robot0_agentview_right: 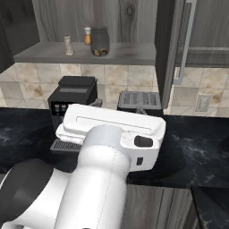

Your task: Pick the jar and candle from the dining table and place them in the open cabinet. Close the cabinet after placing the objects.

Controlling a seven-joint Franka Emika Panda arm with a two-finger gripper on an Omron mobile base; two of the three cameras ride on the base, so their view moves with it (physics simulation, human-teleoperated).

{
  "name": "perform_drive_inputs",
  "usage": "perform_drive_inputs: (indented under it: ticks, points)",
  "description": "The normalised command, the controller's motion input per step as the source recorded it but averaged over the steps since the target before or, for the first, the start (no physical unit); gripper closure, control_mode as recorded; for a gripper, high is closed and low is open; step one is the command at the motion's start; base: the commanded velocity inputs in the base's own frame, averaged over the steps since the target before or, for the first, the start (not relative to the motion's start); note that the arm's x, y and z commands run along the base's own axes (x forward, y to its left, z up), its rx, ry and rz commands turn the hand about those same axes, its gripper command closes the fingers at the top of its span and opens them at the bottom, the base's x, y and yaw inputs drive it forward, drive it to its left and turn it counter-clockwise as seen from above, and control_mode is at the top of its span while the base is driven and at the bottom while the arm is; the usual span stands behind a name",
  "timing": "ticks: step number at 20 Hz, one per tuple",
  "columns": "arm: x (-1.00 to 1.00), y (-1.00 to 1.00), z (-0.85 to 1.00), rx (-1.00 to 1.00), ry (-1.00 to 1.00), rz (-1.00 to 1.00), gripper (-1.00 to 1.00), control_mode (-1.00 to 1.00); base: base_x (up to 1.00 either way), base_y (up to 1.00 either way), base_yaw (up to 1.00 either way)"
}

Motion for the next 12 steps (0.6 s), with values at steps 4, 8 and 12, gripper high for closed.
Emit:
perform_drive_inputs:
  ticks: [4, 8, 12]
  points:
    - [0.43, -0.55, 0.00, 0.00, 0.00, 0.08, -1.00, -1.00, 0.00, 0.00, 0.00]
    - [0.27, -0.46, 0.00, 0.00, 0.00, 0.10, -1.00, -1.00, 0.00, 0.00, 0.00]
    - [0.18, -0.23, -0.01, 0.00, 0.00, 0.17, -1.00, -1.00, 0.00, 0.00, 0.00]
